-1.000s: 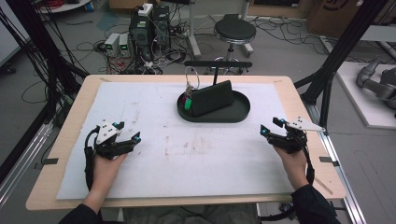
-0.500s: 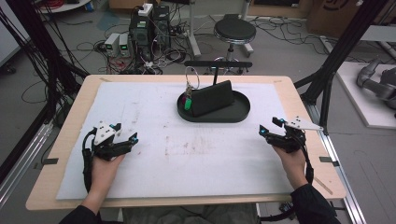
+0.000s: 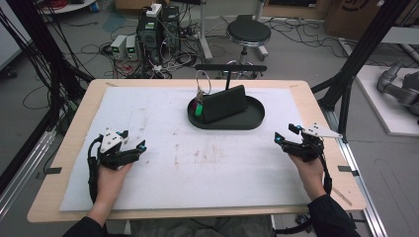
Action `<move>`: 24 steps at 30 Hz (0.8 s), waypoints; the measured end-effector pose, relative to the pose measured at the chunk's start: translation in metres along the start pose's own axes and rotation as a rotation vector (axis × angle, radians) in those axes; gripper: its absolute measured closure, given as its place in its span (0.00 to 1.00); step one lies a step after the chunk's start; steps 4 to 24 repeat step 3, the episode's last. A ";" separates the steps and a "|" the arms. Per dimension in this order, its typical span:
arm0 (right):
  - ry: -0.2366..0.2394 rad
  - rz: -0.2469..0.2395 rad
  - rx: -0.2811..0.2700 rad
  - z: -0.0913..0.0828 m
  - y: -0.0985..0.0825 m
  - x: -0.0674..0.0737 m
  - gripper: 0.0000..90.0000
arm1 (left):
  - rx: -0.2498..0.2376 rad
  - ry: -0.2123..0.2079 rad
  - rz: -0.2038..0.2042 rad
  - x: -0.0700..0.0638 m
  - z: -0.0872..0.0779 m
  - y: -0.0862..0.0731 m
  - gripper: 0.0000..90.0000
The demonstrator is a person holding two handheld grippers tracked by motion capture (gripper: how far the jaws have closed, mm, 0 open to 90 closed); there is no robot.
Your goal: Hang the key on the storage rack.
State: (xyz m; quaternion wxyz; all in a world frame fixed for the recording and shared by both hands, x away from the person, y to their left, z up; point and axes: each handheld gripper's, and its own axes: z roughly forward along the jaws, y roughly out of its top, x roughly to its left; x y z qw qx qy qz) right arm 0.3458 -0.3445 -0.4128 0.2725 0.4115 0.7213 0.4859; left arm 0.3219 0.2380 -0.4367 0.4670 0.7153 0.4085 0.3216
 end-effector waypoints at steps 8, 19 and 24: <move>-0.001 -0.001 0.007 0.001 -0.001 -0.001 0.33 | 0.004 0.001 0.001 0.001 0.002 0.001 0.30; -0.001 -0.001 0.007 0.001 -0.001 -0.001 0.33 | 0.004 0.001 0.001 0.001 0.002 0.001 0.30; -0.001 -0.001 0.007 0.001 -0.001 -0.001 0.33 | 0.004 0.001 0.001 0.001 0.002 0.001 0.30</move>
